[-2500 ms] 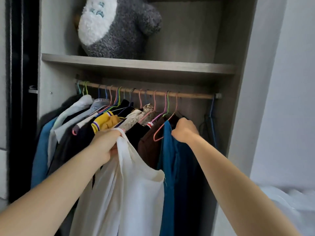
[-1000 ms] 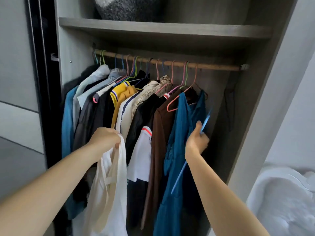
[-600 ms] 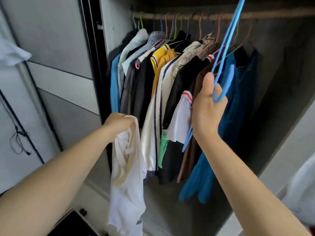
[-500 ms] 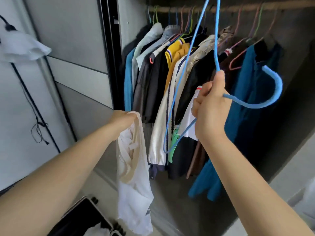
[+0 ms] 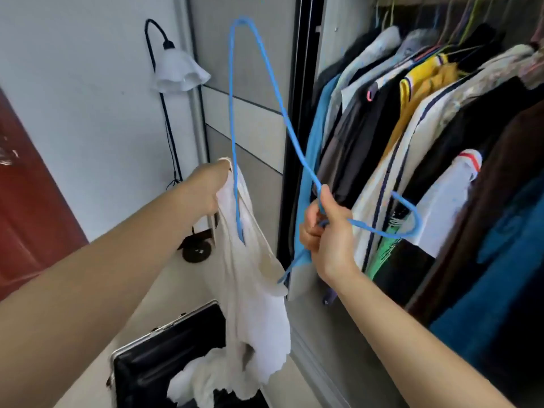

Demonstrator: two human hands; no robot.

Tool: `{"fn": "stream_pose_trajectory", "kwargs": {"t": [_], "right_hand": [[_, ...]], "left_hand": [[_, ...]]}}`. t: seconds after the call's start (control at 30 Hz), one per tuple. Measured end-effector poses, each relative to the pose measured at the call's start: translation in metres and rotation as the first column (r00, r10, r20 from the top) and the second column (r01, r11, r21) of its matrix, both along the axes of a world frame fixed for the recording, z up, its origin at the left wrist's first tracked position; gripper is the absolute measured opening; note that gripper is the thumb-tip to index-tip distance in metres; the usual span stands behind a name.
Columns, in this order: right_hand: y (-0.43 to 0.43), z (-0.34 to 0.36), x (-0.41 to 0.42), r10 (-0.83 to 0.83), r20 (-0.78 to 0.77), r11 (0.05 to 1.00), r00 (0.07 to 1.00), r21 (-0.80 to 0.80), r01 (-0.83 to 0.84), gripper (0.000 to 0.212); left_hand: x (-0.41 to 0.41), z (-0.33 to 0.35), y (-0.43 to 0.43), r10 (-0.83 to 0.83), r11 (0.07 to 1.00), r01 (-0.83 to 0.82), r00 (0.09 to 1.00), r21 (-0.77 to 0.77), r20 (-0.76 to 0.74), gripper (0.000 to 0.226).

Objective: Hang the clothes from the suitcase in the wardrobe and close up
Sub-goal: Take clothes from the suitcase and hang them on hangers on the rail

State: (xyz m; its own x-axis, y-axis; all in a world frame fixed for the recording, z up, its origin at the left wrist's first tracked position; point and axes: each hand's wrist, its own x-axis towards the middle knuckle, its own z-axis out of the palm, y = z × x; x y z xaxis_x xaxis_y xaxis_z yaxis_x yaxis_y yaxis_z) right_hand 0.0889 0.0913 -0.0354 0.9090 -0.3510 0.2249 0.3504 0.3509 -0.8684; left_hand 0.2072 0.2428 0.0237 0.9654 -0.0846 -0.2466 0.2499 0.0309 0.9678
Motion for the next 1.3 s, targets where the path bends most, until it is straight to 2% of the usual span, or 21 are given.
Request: {"fn": "stream_pose_trajectory", "kwargs": {"t": [0.07,0.13,0.27,0.37,0.43,0.57,0.63,0.7,0.77,0.8,0.87,0.9,0.93,1.0,1.03,1.07,1.17,1.2,1.3], "right_hand": [[0.0,-0.018,0.011,0.066,-0.076,0.983,0.995,-0.165,-0.078,0.058],[-0.004,-0.021,0.022,0.122,-0.12,0.927,0.985,-0.34,-0.156,0.062],[-0.017,0.0,0.035,0.217,-0.183,0.741,0.959,-0.609,-0.284,0.067],[-0.023,0.015,0.045,0.242,-0.243,0.565,0.939,-0.752,-0.34,0.073],[-0.026,0.022,0.052,0.245,-0.314,0.46,0.917,-0.795,-0.395,0.07],[-0.024,0.039,0.062,0.209,-0.453,0.319,0.867,-0.806,-0.498,0.063],[-0.02,0.045,0.065,0.162,-0.495,0.193,0.854,-0.833,-0.519,0.06],[-0.015,0.047,0.066,0.108,-0.501,0.021,0.859,-0.862,-0.506,0.053],[-0.014,0.058,0.067,0.085,-0.472,-0.055,0.878,-0.882,-0.469,0.054],[-0.015,0.069,0.069,0.105,-0.454,-0.03,0.885,-0.891,-0.453,0.055],[-0.017,0.092,0.077,0.165,-0.403,0.155,0.9,-0.891,-0.427,0.052],[-0.015,0.097,0.082,0.181,-0.359,0.216,0.916,-0.894,-0.393,0.05],[-0.01,0.099,0.085,0.178,-0.333,0.209,0.926,-0.907,-0.366,0.048],[0.004,0.091,0.086,0.149,-0.388,0.024,0.909,-0.918,-0.396,0.048],[0.008,0.088,0.086,0.143,-0.41,-0.049,0.901,-0.912,-0.407,0.048],[0.009,0.088,0.087,0.14,-0.408,-0.052,0.902,-0.913,-0.405,0.048],[-0.003,0.101,0.097,0.155,-0.344,0.135,0.926,-0.921,-0.365,0.044],[-0.007,0.104,0.097,0.164,-0.356,0.136,0.92,-0.915,-0.379,0.043],[-0.01,0.102,0.094,0.204,-0.419,0.118,0.885,-0.887,-0.447,0.043]], "left_hand": [[0.009,0.003,0.026,0.077,0.997,-0.076,0.997,-0.021,0.031,0.024],[0.013,0.005,0.053,0.143,0.988,-0.146,0.988,0.047,0.06,0.024],[0.012,0.002,0.096,0.216,0.952,-0.235,0.97,0.199,0.113,0.018],[0.012,-0.005,0.123,0.26,0.875,-0.317,0.945,0.366,0.196,0.017],[0.01,-0.012,0.137,0.256,0.802,-0.348,0.935,0.485,0.248,0.016],[0.002,-0.027,0.152,0.215,0.631,-0.372,0.927,0.681,0.307,0.012],[-0.003,-0.029,0.153,0.185,0.597,-0.359,0.932,0.717,0.312,0.013],[-0.008,-0.025,0.152,0.122,0.573,-0.327,0.941,0.751,0.316,0.018],[-0.013,-0.02,0.147,0.052,0.569,-0.292,0.946,0.769,0.321,0.023],[-0.015,-0.017,0.144,0.036,0.594,-0.277,0.947,0.756,0.319,0.025],[-0.019,-0.01,0.135,0.041,0.68,-0.258,0.948,0.686,0.316,0.024],[-0.022,-0.006,0.13,0.054,0.718,-0.258,0.947,0.646,0.317,0.023],[-0.023,-0.001,0.124,0.066,0.754,-0.26,0.944,0.604,0.323,0.022],[-0.026,0.006,0.112,0.072,0.793,-0.252,0.943,0.555,0.325,0.022],[-0.027,0.008,0.107,0.047,0.783,-0.237,0.944,0.575,0.326,0.021],[-0.029,0.012,0.105,0.01,0.761,-0.219,0.945,0.611,0.326,0.019],[-0.035,0.017,0.11,-0.059,0.671,-0.164,0.96,0.723,0.273,0.011],[-0.036,0.018,0.117,-0.067,0.598,-0.169,0.963,0.784,0.259,0.011],[-0.04,0.016,0.132,-0.094,0.285,-0.131,0.982,0.95,0.164,0.026]]}}
